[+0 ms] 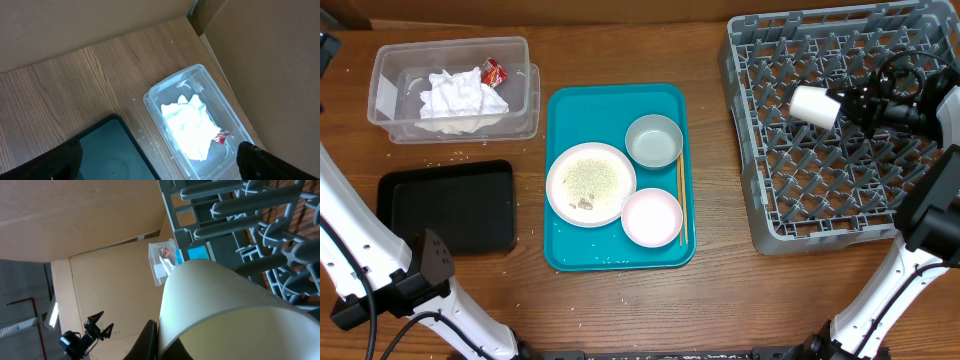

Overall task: Sort waste into correct bins and load items into the dishwasher
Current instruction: 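Carry the white cup right and set it into the grey dish rack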

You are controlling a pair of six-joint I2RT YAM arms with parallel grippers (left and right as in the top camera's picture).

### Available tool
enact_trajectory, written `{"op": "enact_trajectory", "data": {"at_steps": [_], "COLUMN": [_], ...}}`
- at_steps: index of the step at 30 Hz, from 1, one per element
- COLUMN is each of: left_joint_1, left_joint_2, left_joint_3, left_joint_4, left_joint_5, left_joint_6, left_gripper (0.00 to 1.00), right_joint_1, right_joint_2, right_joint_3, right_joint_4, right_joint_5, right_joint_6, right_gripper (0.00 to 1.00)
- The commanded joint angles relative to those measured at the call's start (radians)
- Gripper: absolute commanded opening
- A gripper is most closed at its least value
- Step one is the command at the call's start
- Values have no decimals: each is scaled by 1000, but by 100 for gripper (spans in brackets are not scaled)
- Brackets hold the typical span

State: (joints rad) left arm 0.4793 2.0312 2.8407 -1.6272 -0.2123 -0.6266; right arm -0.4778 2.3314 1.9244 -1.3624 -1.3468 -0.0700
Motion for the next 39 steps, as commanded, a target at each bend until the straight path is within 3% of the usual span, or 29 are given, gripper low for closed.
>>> {"op": "enact_trajectory", "data": {"at_steps": [1,9,14,19,27,39], "left_joint_1": [-2,-2,-2,-2,-2,-2], "left_joint_2": [9,9,9,9,9,9], "left_joint_3": [2,2,2,2,2,2], "left_joint_4": [2,2,2,2,2,2], "left_joint_5": [0,0,0,0,0,0], "left_joint_6": [-9,-9,-9,-9,-9,-9], "left_gripper": [100,100,100,100,100,100], "right_joint_1": [5,8,12,12,13,7], "right_joint_2": [-14,-13,-13,-14,-14,-13], "right_joint_3": [-3,-7,-14,-40,-40,-40], "right_joint_4": [8,57,10,4,31,68], "right_joint_5": [2,4,144,148,-140,104], "right_joint_6": [-5,38,53,51,42,131], "right_gripper": [4,4,4,4,4,9]}}
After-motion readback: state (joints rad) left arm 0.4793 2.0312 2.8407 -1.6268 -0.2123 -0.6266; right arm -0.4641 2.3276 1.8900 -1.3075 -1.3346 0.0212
